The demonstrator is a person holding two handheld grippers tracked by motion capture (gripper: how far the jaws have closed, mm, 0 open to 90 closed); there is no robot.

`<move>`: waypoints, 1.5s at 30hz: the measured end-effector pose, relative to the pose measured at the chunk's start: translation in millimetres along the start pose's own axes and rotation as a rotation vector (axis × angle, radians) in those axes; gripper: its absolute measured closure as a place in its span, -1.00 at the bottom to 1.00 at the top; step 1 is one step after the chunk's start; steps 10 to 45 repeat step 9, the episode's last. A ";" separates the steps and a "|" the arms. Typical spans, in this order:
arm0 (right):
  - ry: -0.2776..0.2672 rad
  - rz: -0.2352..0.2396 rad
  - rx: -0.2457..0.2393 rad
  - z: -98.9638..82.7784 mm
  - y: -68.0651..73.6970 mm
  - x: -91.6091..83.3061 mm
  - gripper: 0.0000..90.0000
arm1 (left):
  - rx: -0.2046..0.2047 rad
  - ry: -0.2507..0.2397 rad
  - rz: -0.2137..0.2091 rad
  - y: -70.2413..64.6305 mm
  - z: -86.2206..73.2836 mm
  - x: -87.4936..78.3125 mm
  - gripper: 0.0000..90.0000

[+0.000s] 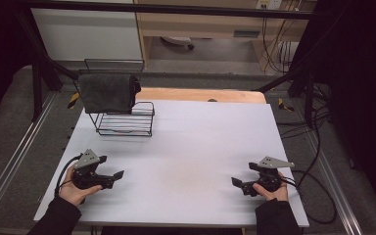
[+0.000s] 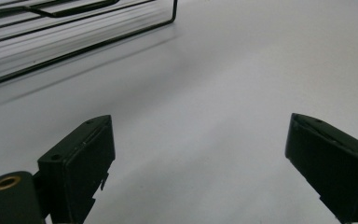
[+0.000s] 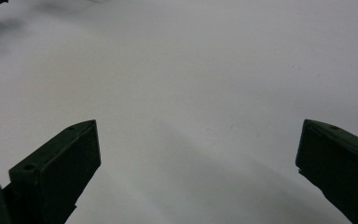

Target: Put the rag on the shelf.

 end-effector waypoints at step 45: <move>-0.003 -0.007 0.003 -2.2 -2.0 -1.9 -0.99 | 0.014 0.011 -0.008 -2.7 -5.1 0.3 -0.82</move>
Point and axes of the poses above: each handheld gripper's, and its own axes: x roughly forward along the jaws, z roughly out of its top, y roughly to its left, the point moved 9 cm from there along x, roughly forward along the jaws, and after that the axes turned 6 degrees about z, right-handed, at the moved point
